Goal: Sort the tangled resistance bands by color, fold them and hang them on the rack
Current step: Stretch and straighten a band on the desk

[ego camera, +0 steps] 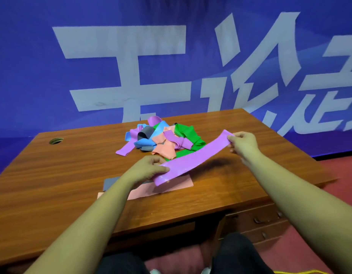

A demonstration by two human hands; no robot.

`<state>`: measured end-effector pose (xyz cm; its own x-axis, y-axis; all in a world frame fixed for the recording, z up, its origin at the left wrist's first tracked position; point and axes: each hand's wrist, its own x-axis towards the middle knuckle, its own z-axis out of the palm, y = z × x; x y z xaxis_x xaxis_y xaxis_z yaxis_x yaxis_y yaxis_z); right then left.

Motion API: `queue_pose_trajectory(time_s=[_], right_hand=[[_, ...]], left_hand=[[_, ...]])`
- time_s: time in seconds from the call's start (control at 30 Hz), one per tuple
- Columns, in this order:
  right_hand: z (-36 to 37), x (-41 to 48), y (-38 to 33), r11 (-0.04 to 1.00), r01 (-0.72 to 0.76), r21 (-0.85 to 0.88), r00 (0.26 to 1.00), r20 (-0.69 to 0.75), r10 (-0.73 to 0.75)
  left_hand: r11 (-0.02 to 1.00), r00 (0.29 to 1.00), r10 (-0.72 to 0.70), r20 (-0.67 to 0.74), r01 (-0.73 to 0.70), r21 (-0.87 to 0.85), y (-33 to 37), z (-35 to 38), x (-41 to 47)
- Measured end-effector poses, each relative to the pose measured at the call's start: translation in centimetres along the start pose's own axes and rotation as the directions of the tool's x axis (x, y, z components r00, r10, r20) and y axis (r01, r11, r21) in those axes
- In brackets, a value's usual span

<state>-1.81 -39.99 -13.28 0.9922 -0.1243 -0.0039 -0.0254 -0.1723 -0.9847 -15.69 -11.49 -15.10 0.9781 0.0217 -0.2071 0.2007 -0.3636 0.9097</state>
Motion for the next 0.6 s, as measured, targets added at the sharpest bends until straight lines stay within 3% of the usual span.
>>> queue_pose_trajectory(time_s=[0.13,0.23,0.37,0.6], right_hand=[[-4.2,0.5,3.5,0.989,-0.141,0.055,0.990,-0.023,0.142],[-6.5,1.3,5.1,0.977,-0.193,0.091,0.978,-0.059,0.199],[-8.6,3.3,6.5,0.980,-0.187,0.066,0.975,-0.108,0.193],[-11.9,7.0,8.2,0.984,-0.154,-0.091,0.969,-0.207,0.132]], left_hand=[[1.000,0.999,-0.005,-0.039,0.005,0.000,0.1,2.7,1.9],[0.990,0.990,0.065,-0.122,-0.048,0.135,0.9,5.3,3.9],[0.942,0.957,0.196,-0.212,-0.124,0.311,2.0,8.6,7.2],[0.893,0.913,0.320,-0.254,-0.201,0.403,2.4,12.1,11.1]])
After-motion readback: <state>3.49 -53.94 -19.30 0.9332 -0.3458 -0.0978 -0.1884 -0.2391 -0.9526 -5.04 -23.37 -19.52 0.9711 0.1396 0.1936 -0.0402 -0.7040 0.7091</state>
